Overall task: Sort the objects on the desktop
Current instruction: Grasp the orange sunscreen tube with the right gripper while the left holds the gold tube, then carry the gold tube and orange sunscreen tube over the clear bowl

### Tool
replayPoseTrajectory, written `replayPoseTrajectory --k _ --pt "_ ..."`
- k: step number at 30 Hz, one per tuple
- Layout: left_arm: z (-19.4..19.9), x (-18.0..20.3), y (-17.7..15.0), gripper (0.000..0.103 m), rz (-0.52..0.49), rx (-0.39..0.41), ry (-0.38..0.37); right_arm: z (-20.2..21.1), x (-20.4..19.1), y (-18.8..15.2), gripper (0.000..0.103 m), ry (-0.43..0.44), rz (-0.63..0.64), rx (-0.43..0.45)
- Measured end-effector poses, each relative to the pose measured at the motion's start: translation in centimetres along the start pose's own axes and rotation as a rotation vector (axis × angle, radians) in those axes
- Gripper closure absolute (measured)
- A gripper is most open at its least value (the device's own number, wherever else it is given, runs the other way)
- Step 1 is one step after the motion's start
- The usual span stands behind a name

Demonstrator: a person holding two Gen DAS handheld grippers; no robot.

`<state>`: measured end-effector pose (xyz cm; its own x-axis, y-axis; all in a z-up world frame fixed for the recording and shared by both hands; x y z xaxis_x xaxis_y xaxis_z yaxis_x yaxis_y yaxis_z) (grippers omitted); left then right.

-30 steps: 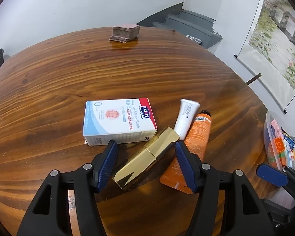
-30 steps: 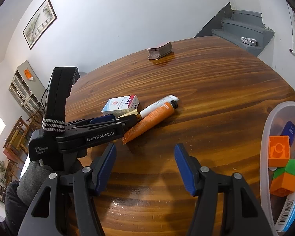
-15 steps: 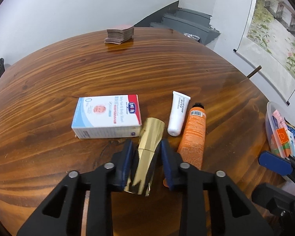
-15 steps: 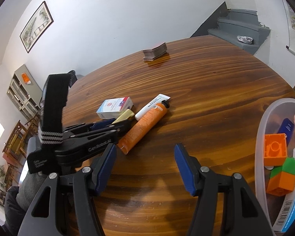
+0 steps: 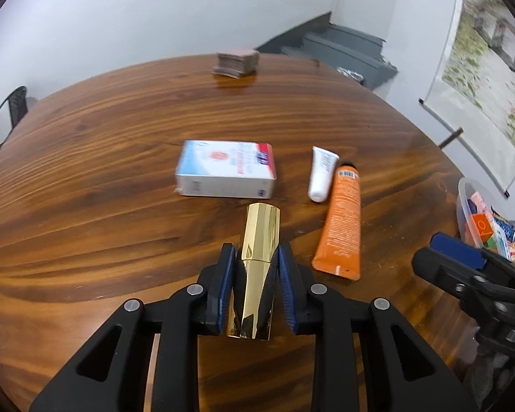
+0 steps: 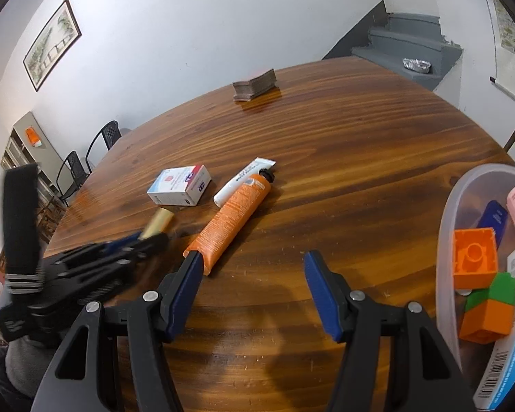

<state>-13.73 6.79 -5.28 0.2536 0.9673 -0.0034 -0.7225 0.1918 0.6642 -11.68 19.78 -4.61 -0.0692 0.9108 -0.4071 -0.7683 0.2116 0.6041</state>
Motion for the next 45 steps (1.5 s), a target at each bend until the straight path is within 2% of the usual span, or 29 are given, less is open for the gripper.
replayPoseTrajectory --k 5,10,20,25,27,36,45 --pt "1.3 -1.1 -0.5 0.075 0.029 0.021 0.009 -1.3 -0.1 0.2 0.037 -0.026 0.018 -0.027" --pt "2.0 -1.7 -0.7 0.075 0.048 0.033 0.008 -2.8 -1.2 1.7 0.040 -0.057 0.052 -0.031" --pt "2.9 -3.2 -0.5 0.075 0.086 0.049 0.010 -8.0 -2.4 3.1 0.056 -0.187 0.105 -0.073" --pt "2.8 -3.3 -0.7 0.075 0.092 0.043 0.006 -8.4 -2.2 2.9 0.062 -0.242 0.165 -0.049" --pt "2.6 -3.2 -0.7 0.075 0.090 0.039 0.006 -8.3 -1.9 2.9 0.070 -0.251 0.176 -0.045" --pt "2.9 -2.2 -0.5 0.075 0.060 0.051 0.003 -6.7 -1.0 2.4 0.073 -0.177 0.112 -0.051" --pt "2.5 -3.3 -1.0 0.075 0.088 0.036 0.024 -4.9 -1.5 2.0 0.073 -0.132 0.102 -0.032"
Point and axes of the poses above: each gripper's, at about its wrist camera, not at the fingertips, and z roughly against the way its jaws point, x to its right, y to its top, the point moved 10 cm from there along -z, roughly the way its jaws point, and after that the axes turned 10 degrees about -z, right-handed, at the moved point
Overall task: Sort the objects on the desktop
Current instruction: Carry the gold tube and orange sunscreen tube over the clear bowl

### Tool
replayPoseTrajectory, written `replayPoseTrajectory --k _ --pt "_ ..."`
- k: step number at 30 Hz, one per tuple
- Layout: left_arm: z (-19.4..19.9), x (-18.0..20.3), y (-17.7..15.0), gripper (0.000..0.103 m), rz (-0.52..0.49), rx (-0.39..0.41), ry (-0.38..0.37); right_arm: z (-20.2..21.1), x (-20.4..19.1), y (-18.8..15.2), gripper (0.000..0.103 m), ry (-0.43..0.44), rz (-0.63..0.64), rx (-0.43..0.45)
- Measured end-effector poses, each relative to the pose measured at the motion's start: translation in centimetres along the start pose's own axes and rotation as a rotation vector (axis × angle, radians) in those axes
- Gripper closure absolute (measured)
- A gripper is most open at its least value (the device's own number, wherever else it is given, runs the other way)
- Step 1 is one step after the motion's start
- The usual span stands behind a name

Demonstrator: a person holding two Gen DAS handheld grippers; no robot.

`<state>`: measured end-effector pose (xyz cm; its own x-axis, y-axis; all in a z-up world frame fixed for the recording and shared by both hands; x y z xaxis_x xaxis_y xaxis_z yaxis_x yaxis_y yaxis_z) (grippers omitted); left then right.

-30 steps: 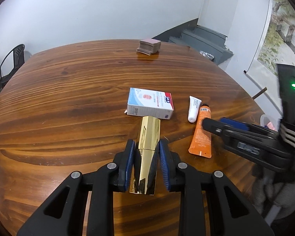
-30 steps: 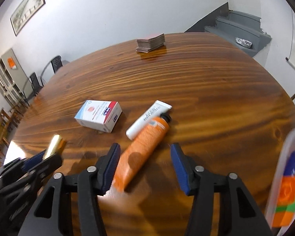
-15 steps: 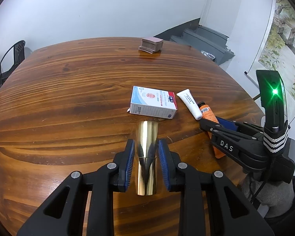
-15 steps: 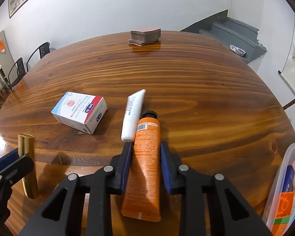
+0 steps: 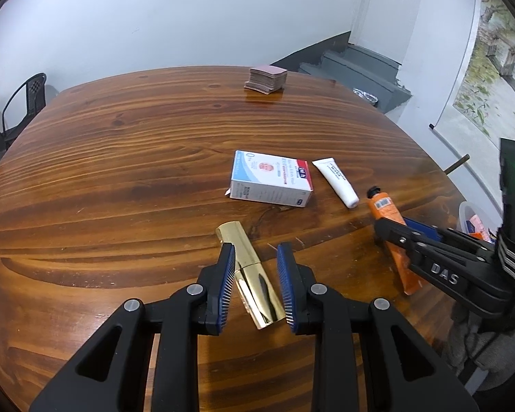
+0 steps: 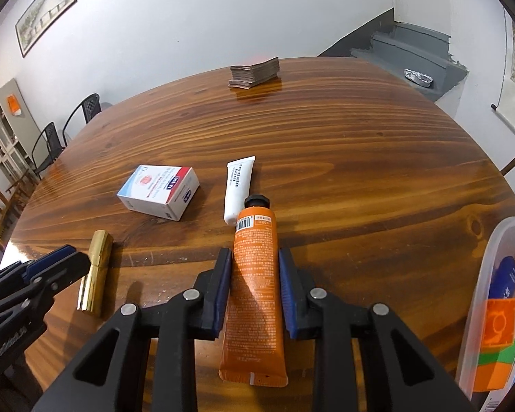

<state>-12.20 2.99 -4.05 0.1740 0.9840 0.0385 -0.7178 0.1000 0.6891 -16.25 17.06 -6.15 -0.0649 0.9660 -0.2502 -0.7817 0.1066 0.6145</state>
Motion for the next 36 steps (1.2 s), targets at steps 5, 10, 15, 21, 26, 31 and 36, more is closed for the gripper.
replayPoseTrajectory --k 5,10,15,21,26,31,36 --pt "-1.0 0.1 -0.8 0.070 0.006 -0.035 0.012 0.2 -0.1 -0.1 0.073 0.018 -0.006 0.000" --pt "-2.2 0.0 -1.4 0.067 0.007 -0.056 0.020 0.5 -0.4 -0.2 0.073 0.038 -0.007 -0.002" --pt "-2.5 -0.3 -1.3 0.078 -0.004 -0.049 0.019 0.6 -0.9 -0.3 0.073 0.048 0.004 0.003" --pt "-1.5 0.1 -0.8 0.078 -0.001 -0.026 -0.008 1.7 -1.4 -0.3 0.073 0.076 0.000 0.020" --pt "0.1 1.2 0.1 0.078 -0.014 0.016 -0.032 3.1 -1.2 -0.2 0.073 0.114 -0.027 0.040" --pt "0.9 2.8 0.6 0.078 -0.026 0.036 -0.059 4.7 -0.7 -0.3 0.073 0.136 -0.049 0.071" --pt "1.2 5.2 0.4 0.078 -0.049 0.039 -0.096 7.6 1.6 -0.5 0.073 0.151 -0.110 0.122"
Point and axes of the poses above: each gripper's, at about its wrist camera, not at the fingertips, and z roughly against the way its jaws point, x to its right, y to its top, the point moved 10 cm from there along -z, roughly the way its jaws point, and after that the axes turned 10 degrees about -z, right-handed, at the moved point
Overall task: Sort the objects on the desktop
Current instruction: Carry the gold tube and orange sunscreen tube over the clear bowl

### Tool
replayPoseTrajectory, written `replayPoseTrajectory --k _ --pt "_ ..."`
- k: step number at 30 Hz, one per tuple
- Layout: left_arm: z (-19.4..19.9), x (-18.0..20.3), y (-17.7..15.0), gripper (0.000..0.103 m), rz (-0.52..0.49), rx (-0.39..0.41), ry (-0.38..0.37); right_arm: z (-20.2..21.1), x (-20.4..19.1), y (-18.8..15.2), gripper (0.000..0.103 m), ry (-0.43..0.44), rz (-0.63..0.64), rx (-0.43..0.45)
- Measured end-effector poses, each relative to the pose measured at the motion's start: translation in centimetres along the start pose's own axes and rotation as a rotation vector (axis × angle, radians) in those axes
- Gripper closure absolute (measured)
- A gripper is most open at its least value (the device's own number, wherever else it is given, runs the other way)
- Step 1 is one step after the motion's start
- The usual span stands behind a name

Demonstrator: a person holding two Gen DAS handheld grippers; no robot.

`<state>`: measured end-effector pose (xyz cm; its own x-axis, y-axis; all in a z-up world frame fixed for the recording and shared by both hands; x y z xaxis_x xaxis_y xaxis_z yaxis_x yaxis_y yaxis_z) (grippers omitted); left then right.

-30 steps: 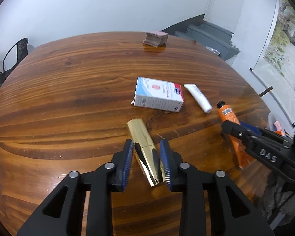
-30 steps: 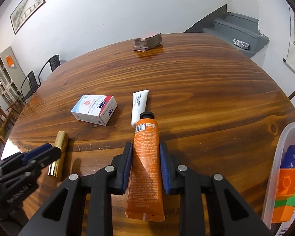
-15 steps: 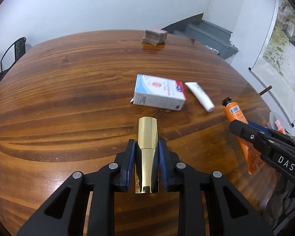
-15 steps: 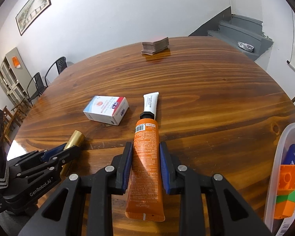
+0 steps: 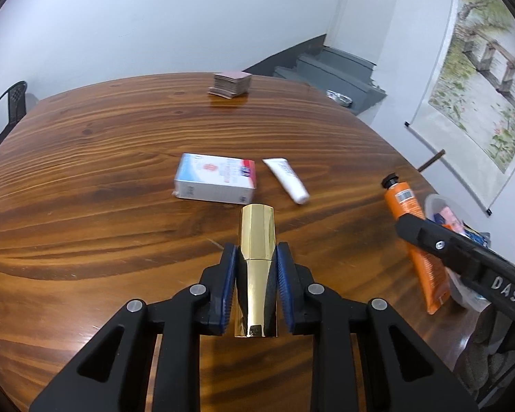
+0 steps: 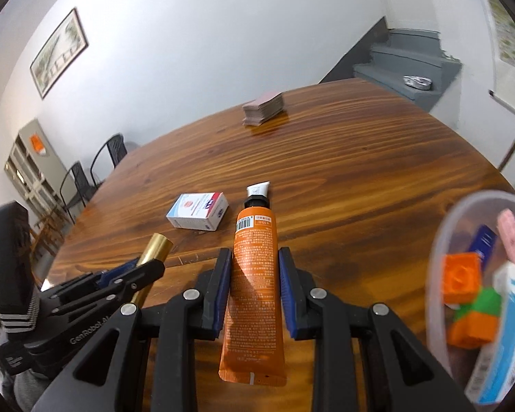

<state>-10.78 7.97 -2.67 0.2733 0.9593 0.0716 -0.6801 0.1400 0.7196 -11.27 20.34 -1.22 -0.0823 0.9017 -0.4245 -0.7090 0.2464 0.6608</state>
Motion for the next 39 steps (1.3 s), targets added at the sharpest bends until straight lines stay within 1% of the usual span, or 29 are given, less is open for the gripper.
replayPoseTrajectory --k 5,10,14,20,23,29,32,39 --pt "-0.3 3.1 -0.3 0.078 -0.034 -0.011 -0.042 3.3 3.7 0.4 0.073 -0.036 -0.053 0.059" --pt "-0.3 5.9 -0.1 0.078 -0.060 -0.010 -0.074 6.7 9.4 1.6 0.073 -0.103 -0.138 0.121" --pt "-0.8 9.0 0.3 0.078 -0.090 -0.016 -0.112 9.3 13.5 2.2 0.073 -0.147 -0.194 0.168" --pt "-1.4 13.3 1.4 0.078 -0.139 -0.022 -0.167 12.0 18.3 3.2 0.073 -0.200 -0.262 0.225" --pt "-1.6 15.2 2.2 0.078 -0.167 -0.017 -0.186 12.5 19.6 3.3 0.073 -0.210 -0.272 0.231" --pt "-2.4 19.2 3.4 0.078 -0.217 -0.019 -0.234 11.4 20.6 2.9 0.073 -0.201 -0.275 0.201" --pt "-2.9 20.7 4.0 0.078 -0.229 -0.019 -0.261 12.1 21.0 2.8 0.073 -0.207 -0.263 0.208" --pt "-3.6 24.2 3.9 0.078 -0.258 -0.030 -0.335 12.2 21.4 2.7 0.073 -0.200 -0.264 0.210"
Point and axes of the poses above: each gripper's, at about its wrist camera, not at the fingertips, and z roughly against the way its jaws point, x to its right, y to its top, the point moved 10 cm from there along -z, roughly the way its jaws point, and after that the axes turned 10 degrees about -z, right-handed, at the moved point
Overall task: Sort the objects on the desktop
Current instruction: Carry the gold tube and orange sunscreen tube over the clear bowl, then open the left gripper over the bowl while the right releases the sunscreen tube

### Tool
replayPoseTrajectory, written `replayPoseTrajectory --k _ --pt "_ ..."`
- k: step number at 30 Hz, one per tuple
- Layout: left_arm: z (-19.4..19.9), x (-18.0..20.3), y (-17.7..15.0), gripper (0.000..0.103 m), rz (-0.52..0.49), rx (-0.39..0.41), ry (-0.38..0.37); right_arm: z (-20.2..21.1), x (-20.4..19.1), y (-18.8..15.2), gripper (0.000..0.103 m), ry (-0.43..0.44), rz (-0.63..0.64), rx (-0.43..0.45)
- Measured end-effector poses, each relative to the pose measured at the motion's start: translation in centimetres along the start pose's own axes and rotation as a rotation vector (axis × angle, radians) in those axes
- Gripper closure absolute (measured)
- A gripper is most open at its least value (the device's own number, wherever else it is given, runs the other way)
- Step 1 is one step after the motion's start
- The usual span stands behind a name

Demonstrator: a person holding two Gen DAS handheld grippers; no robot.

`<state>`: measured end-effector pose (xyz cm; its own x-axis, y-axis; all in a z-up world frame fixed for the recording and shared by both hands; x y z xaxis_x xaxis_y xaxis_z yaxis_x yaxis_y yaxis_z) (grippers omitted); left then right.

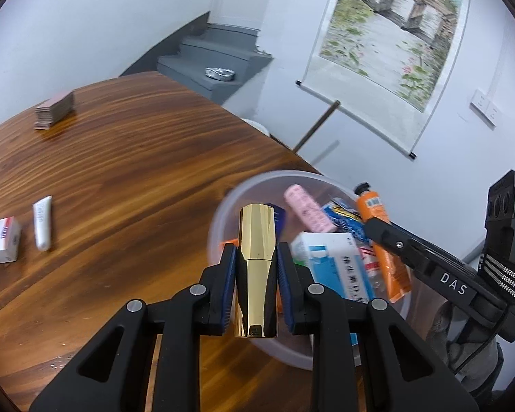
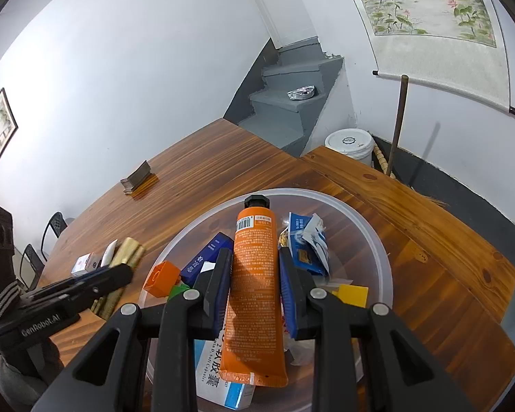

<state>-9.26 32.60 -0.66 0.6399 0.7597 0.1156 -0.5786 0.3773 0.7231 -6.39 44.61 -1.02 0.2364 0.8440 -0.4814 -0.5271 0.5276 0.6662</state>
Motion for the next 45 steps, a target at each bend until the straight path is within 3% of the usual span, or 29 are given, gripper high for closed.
replayPoseTrajectory --k 13,17,20,31,45 --pt "-1.8 1.5 -0.5 0.077 0.000 -0.019 -0.069 -0.3 -0.6 0.5 0.073 0.012 0.004 0.005" --pt "-1.5 1.4 -0.3 0.062 0.025 0.000 -0.099 -0.6 -1.4 1.0 0.073 0.014 0.021 0.005" --pt "-0.7 1.4 -0.1 0.061 0.019 0.018 -0.099 -1.1 -2.4 1.4 0.073 0.019 0.042 0.004" --pt "1.5 -1.5 -1.3 0.061 0.043 0.027 -0.027 -4.0 -3.6 1.5 0.072 0.034 0.015 -0.058" --pt "4.5 -7.7 -4.2 0.061 0.149 0.041 0.083 -2.9 -5.9 -0.1 0.072 0.066 0.013 -0.071"
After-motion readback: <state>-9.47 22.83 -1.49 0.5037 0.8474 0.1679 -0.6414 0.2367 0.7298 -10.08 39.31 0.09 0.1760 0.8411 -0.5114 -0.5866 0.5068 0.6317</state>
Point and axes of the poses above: each gripper's, at about its wrist camera, not at the fingertips, and z roughly against the way its jaws point, x to its right, y to its top, the point moved 10 cm from there along -z, roughly the way its jaws point, and after that the axes turned 10 degrees about -z, right-handed, at the moved point
